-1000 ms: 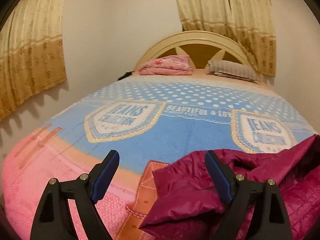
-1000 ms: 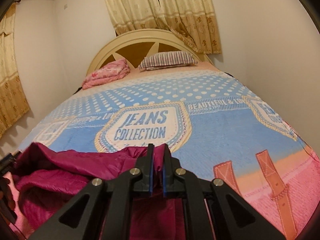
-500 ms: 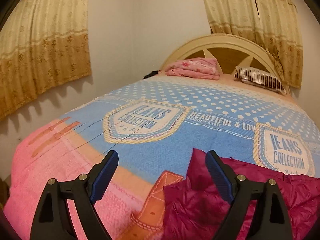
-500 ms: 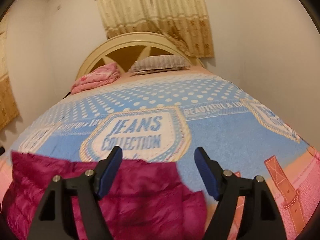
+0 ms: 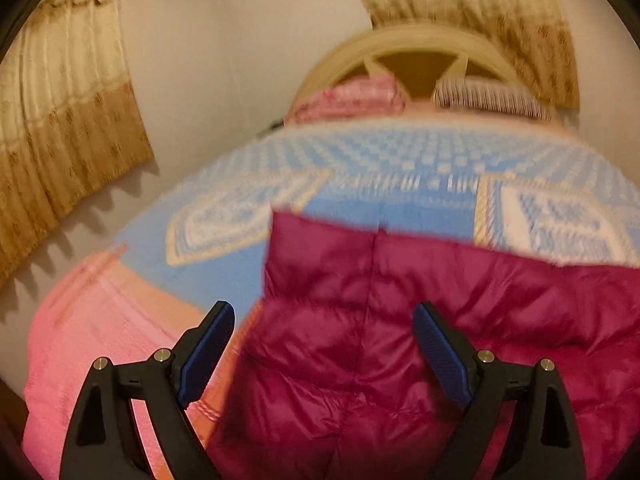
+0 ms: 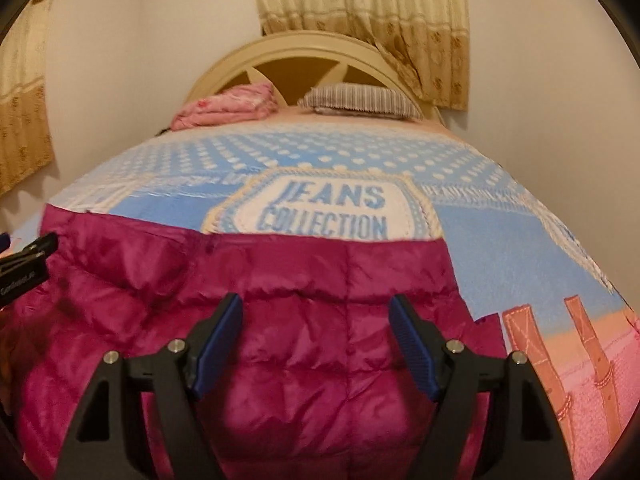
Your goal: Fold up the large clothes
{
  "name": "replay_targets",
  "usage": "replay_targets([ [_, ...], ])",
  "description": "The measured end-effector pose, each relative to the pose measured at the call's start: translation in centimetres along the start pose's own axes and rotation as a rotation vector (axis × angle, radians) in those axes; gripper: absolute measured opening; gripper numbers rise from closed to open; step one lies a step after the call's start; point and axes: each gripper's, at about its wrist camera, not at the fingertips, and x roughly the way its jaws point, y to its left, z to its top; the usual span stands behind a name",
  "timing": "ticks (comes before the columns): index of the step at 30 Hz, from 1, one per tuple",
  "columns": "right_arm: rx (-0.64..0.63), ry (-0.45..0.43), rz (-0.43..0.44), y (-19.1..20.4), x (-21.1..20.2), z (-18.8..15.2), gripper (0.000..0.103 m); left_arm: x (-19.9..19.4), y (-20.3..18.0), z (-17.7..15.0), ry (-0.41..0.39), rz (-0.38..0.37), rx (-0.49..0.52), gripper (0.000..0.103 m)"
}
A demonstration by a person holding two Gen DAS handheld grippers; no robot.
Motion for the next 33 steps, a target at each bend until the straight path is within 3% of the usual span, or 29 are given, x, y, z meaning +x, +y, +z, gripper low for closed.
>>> replay_targets([
  [2,0.01,0.015,-0.011,-0.7,0.7,-0.3,0.078,2.4,0.1,-0.7,0.088,-0.007,-0.023,0.091],
  [4,0.026,0.041,-0.013,-1.2,1.6,-0.6,0.078,3.3,0.3,-1.2,0.114,-0.025,-0.041,0.091],
  [7,0.045,0.062,-0.007,-1.7,2.2,-1.1,0.078,3.4,-0.1,-1.5,0.1,-0.025,-0.033,0.092],
  [20,0.048,0.112,-0.021,-1.7,3.3,-1.7,0.08,5.3,-0.7,-2.1,0.188,-0.08,-0.041,0.097],
  [33,0.052,0.182,-0.038,-1.8,4.7,-1.9,0.084,5.9,-1.3,-2.2,0.216,-0.046,-0.013,0.1],
])
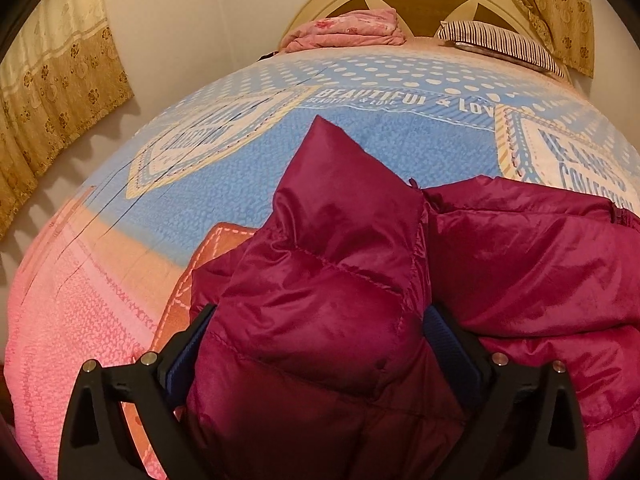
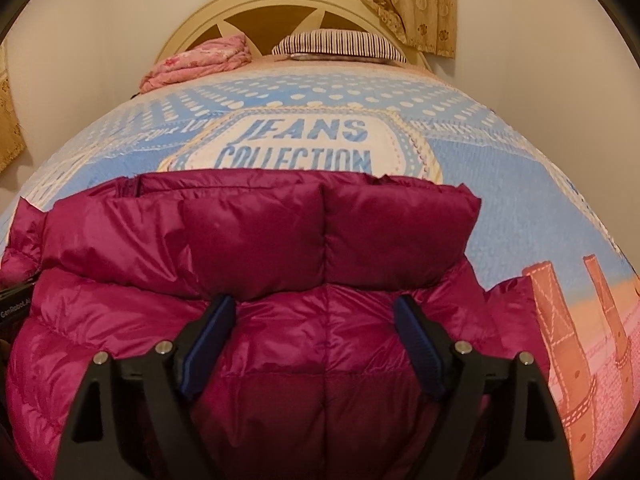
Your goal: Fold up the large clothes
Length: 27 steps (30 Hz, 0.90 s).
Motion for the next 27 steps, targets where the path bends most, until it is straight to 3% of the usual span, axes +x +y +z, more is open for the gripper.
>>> replay_targets([
  [27,-0.01,0.05,-0.032,0.28,0.93,0.04,0.088,0.3,-0.17,0.01,0.007,0.018,0.009,0.102],
])
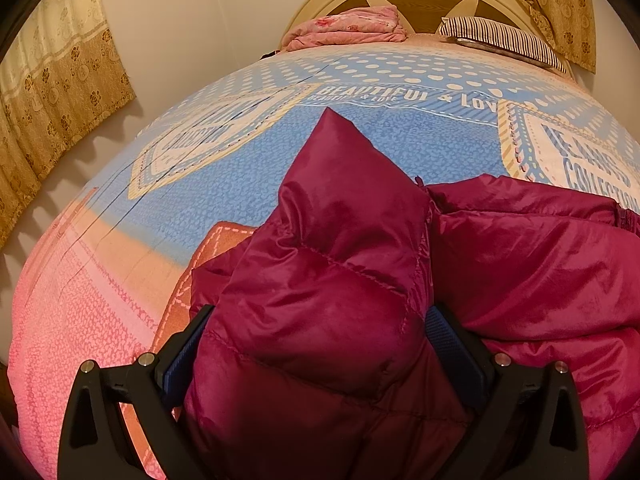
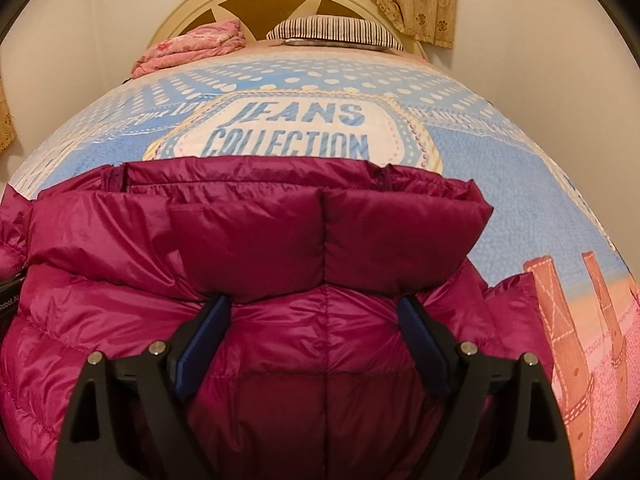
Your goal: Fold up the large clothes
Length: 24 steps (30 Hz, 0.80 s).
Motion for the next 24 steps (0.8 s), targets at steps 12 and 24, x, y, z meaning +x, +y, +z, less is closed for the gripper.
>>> replay_targets([
  [12,-0.008,0.004,-0.014,0.1,0.1,-0.1,0.088,0.0,0.1,0.3,0.01,-0.002,0.005,0.102],
  [24,-0.033,-0.124,0.001,3.0,-6.5,0.1,0.089,-7.5,-1.7,-0.7,-0.109,-0.132,0.026,0.102],
])
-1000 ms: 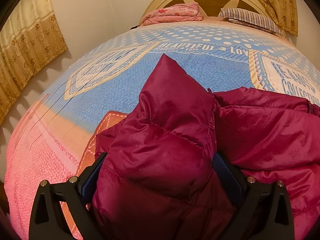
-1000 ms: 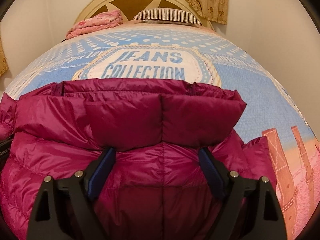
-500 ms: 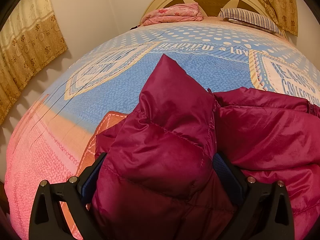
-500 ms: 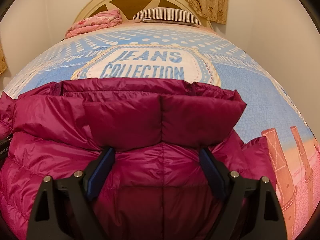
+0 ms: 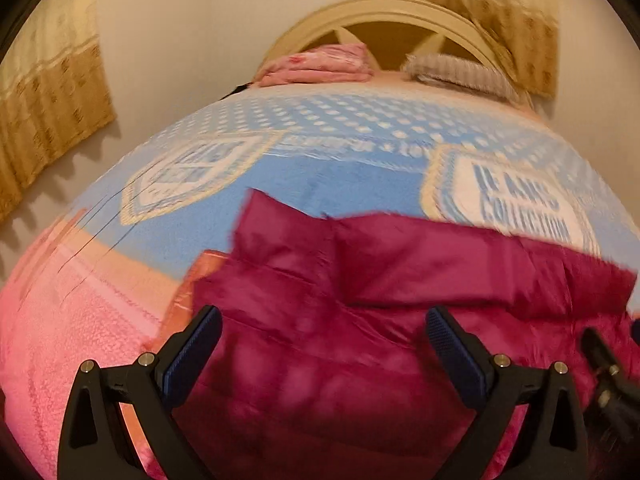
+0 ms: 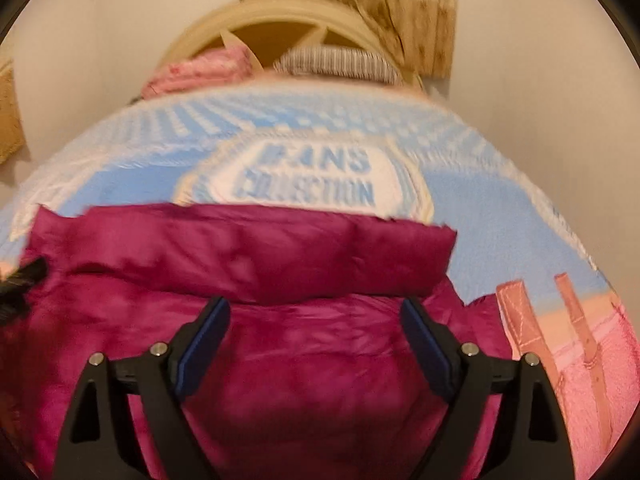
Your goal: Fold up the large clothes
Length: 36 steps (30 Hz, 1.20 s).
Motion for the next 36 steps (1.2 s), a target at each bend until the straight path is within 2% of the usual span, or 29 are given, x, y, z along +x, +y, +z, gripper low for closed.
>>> replay_targets([
  [2,-0.025,0.002,0.035,1.5,-0.2,-0.6,0.089,1.4,-1.4,-1.0,0.029,0.065,0.051,0.102],
  [3,-0.042,0.009,0.029,2.0,0.1,-1.0,0.089,1.8,-1.5,-1.2,0.037,0.07,0.054,0.102],
  [5,-0.061,0.03,0.014,2.3,1.3,-1.8,0.089,2.5,-1.3,-1.8,0.031,0.052,0.034,0.102],
  [9,-0.003,0.079,0.046,1.1,3.1,-2.7,0.091,3.3,-1.4,-2.1,0.035,0.042,0.023,0.102],
  [15,-0.026,0.106,0.027,1.8,3.7,-2.8,0.093,3.7,-2.3,-2.4,0.046,0.077,0.05,0.102],
  [23,-0.036,0.136,0.022,1.9,3.9,-3.3,0.094,3.8,-2.4,-2.4,0.049,0.08,0.053,0.102],
  [27,-0.036,0.141,0.032,1.8,3.8,-3.3,0.095,2.6,-1.0,-2.1,0.059,0.036,0.026,0.102],
  [30,-0.048,0.133,0.065,1.4,2.6,-3.1,0.094,-0.1,1.4,-2.4,0.028,0.075,-0.008,0.102],
  [33,-0.043,0.059,0.067,0.6,-1.5,-3.8,0.095,-3.4,4.5,-3.7,-0.015,0.046,-0.093,0.102],
  [36,-0.069,0.021,0.081,0.7,-4.4,-5.6,0.096,-3.5,5.4,-5.3,-0.002,0.033,-0.115,0.102],
])
